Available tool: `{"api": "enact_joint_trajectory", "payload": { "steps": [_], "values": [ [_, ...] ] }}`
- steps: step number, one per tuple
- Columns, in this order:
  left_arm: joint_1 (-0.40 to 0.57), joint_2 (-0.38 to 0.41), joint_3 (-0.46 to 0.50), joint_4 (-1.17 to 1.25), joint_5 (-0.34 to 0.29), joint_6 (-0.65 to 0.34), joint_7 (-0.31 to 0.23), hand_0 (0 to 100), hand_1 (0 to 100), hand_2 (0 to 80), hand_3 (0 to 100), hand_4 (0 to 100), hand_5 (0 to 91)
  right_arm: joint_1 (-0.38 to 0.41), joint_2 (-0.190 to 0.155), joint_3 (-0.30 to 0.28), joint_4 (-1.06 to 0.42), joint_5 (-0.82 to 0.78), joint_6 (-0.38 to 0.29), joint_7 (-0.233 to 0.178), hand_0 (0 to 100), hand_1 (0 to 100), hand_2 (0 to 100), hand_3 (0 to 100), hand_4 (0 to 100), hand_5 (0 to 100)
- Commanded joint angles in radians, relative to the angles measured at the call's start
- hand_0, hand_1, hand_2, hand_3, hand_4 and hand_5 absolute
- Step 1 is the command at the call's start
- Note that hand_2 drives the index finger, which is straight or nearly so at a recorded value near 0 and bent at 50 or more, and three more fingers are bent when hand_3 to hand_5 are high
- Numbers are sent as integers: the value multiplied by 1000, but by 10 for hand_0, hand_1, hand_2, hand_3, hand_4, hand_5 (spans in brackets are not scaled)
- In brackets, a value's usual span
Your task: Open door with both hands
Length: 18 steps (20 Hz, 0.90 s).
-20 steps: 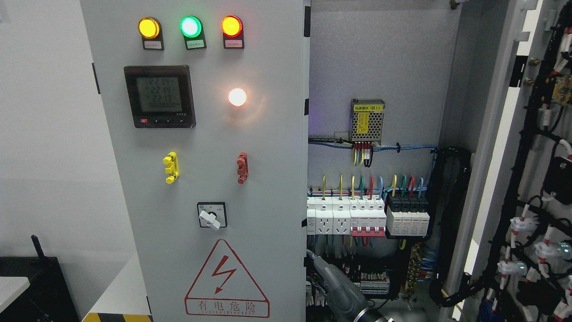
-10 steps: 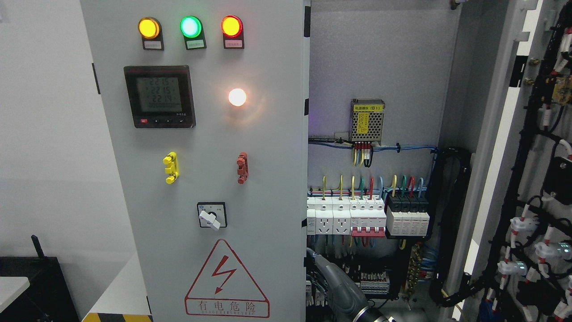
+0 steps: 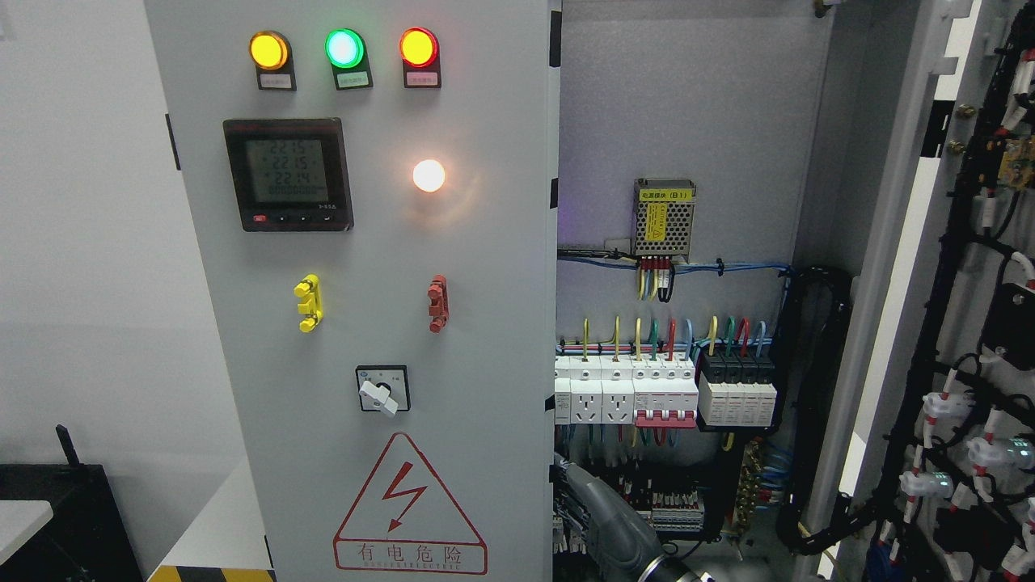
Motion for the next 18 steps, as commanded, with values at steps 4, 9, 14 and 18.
{"api": "enact_joint_trajectory", "payload": {
  "steps": [4,9,14,18],
  "values": [
    [0,0,0,0,21,0,0,0,0,0,0,0,0,-10,34,-3,15,-2,-1,9,383,0,0,0,0,0],
    [0,0,0,0,21,0,0,0,0,0,0,0,0,-18,35,-6,30,-8,-1,10,383,0,0,0,0,0],
    [0,0,0,0,21,0,0,0,0,0,0,0,0,-28,37,-8,48,-9,-1,10,383,0,0,0,0,0],
    [0,0,0,0,21,0,0,0,0,0,0,0,0,-35,37,-8,59,-37,-3,29,383,0,0,0,0,0]
  ]
}}
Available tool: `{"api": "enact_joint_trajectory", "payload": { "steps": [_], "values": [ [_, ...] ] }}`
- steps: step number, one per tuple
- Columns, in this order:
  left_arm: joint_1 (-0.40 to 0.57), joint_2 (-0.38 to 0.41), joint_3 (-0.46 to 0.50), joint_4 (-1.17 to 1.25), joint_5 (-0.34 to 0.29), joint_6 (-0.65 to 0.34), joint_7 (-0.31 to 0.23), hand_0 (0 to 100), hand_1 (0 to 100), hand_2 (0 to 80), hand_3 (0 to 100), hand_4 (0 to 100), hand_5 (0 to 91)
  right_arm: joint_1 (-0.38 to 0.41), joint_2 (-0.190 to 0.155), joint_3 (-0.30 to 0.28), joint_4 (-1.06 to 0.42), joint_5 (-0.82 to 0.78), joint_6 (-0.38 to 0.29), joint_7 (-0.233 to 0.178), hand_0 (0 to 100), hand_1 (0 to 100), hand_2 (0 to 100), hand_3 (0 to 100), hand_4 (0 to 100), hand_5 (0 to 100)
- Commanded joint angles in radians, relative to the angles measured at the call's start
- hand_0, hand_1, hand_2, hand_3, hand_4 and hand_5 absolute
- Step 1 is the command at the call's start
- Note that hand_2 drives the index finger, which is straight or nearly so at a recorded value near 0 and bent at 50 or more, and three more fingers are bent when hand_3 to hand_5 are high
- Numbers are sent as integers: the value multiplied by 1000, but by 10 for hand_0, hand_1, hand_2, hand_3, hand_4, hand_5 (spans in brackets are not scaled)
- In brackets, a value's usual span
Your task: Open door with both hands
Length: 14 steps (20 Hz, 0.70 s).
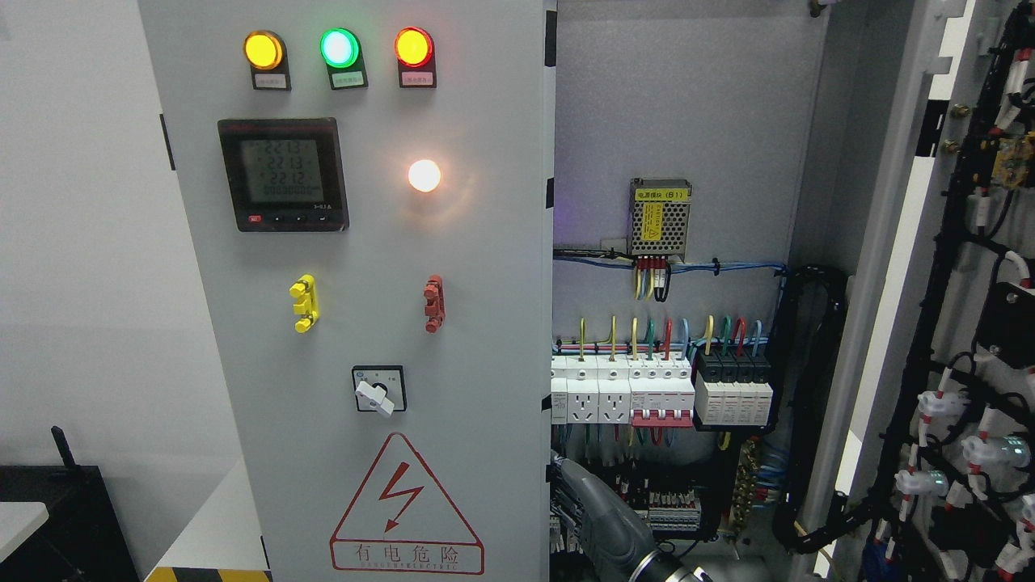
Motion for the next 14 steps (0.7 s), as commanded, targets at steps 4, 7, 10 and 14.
{"api": "enact_joint_trajectory", "payload": {
  "steps": [4,7,10,14],
  "values": [
    [0,0,0,0,21,0,0,0,0,0,0,0,0,-11,12,-2,27,-18,-2,18,383,0,0,0,0,0],
    [0,0,0,0,21,0,0,0,0,0,0,0,0,-13,12,-2,29,-20,-2,18,383,0,0,0,0,0],
    [0,0,0,0,21,0,0,0,0,0,0,0,0,-14,12,-2,29,-32,-2,20,383,0,0,0,0,0],
    [0,0,0,0,21,0,0,0,0,0,0,0,0,-14,12,-2,29,-44,-2,20,383,0,0,0,0,0]
  ]
}}
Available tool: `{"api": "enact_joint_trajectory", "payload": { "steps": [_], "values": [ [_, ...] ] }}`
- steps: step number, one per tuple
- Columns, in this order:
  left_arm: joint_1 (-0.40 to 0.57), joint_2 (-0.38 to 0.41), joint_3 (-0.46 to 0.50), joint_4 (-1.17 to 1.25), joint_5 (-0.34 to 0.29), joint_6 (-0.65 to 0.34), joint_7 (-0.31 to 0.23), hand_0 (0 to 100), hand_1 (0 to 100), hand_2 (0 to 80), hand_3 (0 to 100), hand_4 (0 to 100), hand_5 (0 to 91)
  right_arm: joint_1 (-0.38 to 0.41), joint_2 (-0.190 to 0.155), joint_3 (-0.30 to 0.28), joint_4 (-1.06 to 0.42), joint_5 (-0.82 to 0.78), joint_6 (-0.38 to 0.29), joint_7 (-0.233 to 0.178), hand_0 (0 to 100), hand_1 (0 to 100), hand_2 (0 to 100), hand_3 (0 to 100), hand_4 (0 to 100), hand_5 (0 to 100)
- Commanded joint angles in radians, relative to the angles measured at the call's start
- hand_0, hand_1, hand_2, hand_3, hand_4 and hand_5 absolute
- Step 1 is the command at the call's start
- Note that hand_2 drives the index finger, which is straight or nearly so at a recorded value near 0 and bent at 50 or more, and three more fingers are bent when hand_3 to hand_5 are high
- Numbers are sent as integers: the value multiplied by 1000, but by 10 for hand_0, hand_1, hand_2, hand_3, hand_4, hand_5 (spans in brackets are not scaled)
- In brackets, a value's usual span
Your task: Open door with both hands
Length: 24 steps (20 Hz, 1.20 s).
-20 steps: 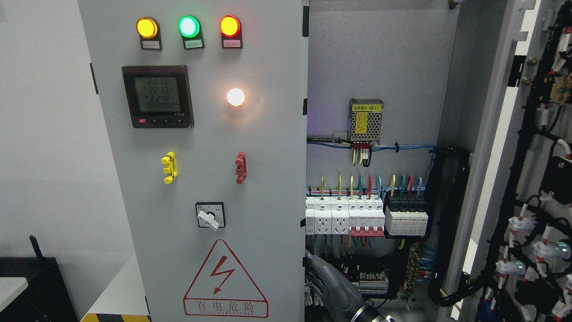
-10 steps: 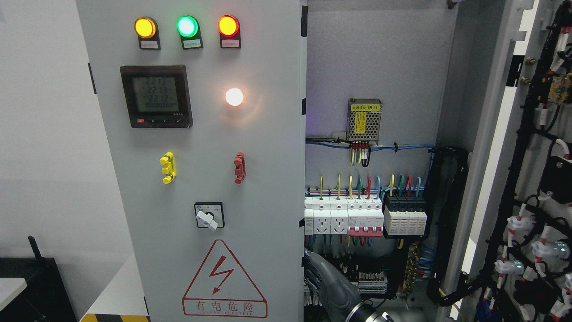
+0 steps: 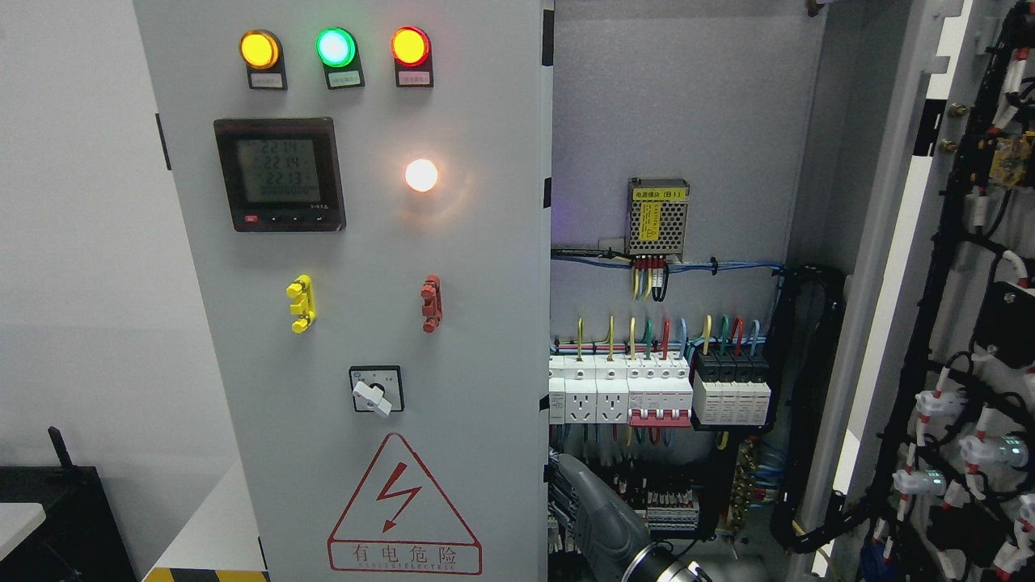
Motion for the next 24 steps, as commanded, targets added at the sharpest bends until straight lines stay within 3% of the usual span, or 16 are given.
{"api": "enact_joint_trajectory", "payload": {
  "steps": [1,7,10,24],
  "values": [
    [0,0,0,0,21,0,0,0,0,0,0,0,0,-2,3,-2,7,-17,1,-16,383,0,0,0,0,0],
    [0,0,0,0,21,0,0,0,0,0,0,0,0,1,1,-2,0,-17,1,-15,383,0,0,0,0,0],
    [0,0,0,0,21,0,0,0,0,0,0,0,0,7,1,-2,-3,-18,0,30,383,0,0,0,0,0],
    [0,0,0,0,21,0,0,0,0,0,0,0,0,29,-3,12,-22,-89,-20,61,383,0,0,0,0,0]
  ]
}}
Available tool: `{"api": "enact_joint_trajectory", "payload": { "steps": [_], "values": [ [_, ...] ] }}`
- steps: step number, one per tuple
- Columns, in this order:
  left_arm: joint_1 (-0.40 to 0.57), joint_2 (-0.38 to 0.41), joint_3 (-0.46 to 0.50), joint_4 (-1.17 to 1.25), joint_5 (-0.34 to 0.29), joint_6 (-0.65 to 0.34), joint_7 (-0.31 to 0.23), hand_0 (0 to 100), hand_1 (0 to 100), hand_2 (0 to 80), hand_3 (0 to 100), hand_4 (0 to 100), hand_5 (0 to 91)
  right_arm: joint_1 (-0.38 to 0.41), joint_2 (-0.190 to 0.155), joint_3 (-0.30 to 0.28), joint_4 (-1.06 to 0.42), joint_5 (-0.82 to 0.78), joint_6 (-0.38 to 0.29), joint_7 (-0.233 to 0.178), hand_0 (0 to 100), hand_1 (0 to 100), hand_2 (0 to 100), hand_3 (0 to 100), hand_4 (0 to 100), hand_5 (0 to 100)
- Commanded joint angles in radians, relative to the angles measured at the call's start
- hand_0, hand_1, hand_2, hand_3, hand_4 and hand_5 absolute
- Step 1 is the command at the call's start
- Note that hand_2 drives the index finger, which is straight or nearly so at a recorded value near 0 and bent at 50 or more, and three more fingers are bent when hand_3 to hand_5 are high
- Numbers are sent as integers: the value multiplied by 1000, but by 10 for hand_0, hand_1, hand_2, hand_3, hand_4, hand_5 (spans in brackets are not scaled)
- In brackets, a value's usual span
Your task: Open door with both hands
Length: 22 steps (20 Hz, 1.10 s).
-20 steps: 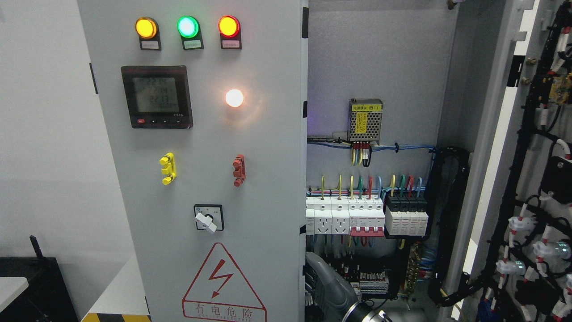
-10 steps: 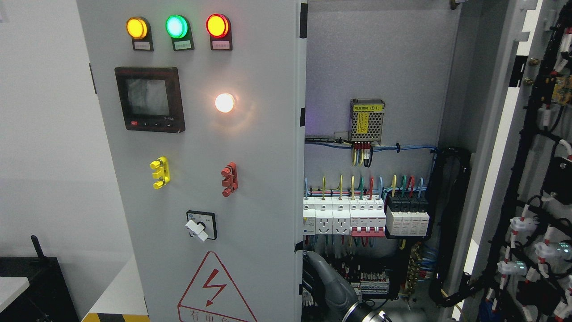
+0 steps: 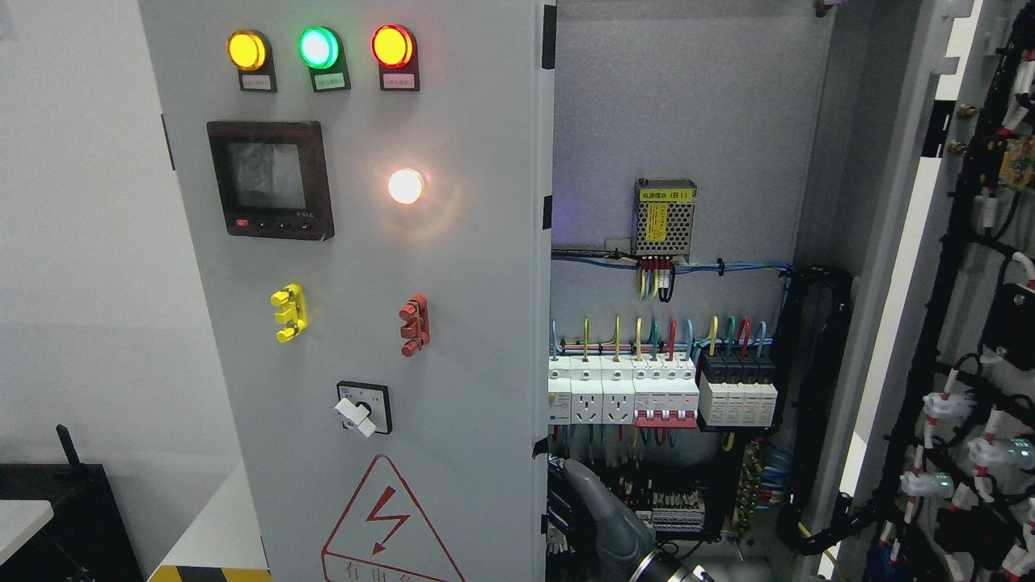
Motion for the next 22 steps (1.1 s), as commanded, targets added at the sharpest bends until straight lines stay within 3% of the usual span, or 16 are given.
{"api": "enact_joint_trajectory", "payload": {
  "steps": [1,7,14,22],
  "values": [
    [0,0,0,0,21,0,0,0,0,0,0,0,0,19,20,9,-20,-20,-13,24,383,0,0,0,0,0],
    [0,0,0,0,21,0,0,0,0,0,0,0,0,19,19,11,-22,-44,-21,53,384,0,0,0,0,0],
    [0,0,0,0,21,0,0,0,0,0,0,0,0,19,20,12,-40,-55,-21,59,383,0,0,0,0,0],
    [0,0,0,0,21,0,0,0,0,0,0,0,0,20,20,47,-62,-55,-21,87,383,0,0,0,0,0]
  ]
}}
